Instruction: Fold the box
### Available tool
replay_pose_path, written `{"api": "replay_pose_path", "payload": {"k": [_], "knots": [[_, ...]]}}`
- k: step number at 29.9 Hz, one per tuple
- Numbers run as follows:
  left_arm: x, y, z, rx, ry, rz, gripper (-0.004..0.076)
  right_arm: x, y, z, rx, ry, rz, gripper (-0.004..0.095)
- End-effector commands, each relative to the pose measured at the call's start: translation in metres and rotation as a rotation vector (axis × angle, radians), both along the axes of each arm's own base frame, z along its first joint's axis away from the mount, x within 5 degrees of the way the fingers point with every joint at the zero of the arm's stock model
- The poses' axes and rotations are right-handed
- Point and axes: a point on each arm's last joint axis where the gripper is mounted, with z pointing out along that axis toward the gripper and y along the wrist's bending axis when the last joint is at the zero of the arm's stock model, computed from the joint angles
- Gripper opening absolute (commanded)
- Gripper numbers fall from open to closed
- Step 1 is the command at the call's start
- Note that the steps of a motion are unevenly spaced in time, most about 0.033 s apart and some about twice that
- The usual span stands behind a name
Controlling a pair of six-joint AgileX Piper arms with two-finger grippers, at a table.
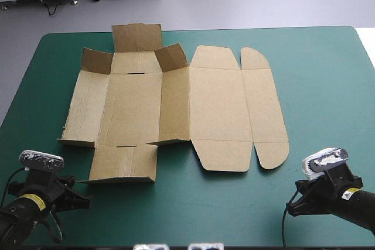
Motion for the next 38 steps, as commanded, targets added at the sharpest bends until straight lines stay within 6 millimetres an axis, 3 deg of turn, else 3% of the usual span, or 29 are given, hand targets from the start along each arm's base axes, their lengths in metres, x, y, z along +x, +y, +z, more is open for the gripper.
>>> {"api": "replay_pose_path", "payload": {"k": [1, 7, 14, 17, 23, 27, 34, 38], "knots": [[0.01, 0.0, 0.015, 0.006, -0.104, 0.005, 0.0041, 0.005, 0.001, 0.013, 0.025, -0.078, -0.012, -0.0018], [0.038, -0.008, 0.026, 0.018, -0.093, -0.003, 0.0041, 0.006, 0.002, 0.013, 0.034, -0.083, -0.013, -0.0018], [0.1, -0.024, 0.032, 0.075, -0.061, -0.056, 0.0014, 0.006, 0.002, 0.014, 0.039, -0.083, -0.012, -0.0018], [0.129, -0.02, 0.032, 0.078, -0.033, -0.018, 0.0014, 0.006, 0.002, 0.014, 0.039, -0.083, -0.012, -0.0018], [0.173, 0.002, 0.03, -0.073, 0.064, -0.078, 0.0014, 0.006, 0.002, 0.014, 0.04, -0.083, -0.012, -0.0018], [0.189, 0.027, 0.032, -0.192, 0.145, -0.142, 0.0014, 0.006, 0.002, 0.014, 0.042, -0.085, -0.012, -0.0018], [0.208, 0.081, 0.039, -0.22, 0.124, -0.017, 0.0014, 0.006, 0.002, 0.014, 0.044, -0.087, -0.013, -0.0018], [0.223, 0.1, 0.03, -0.22, 0.16, 0.016, 0.0014, 0.006, 0.002, 0.014, 0.044, -0.091, -0.015, -0.0018]]}}
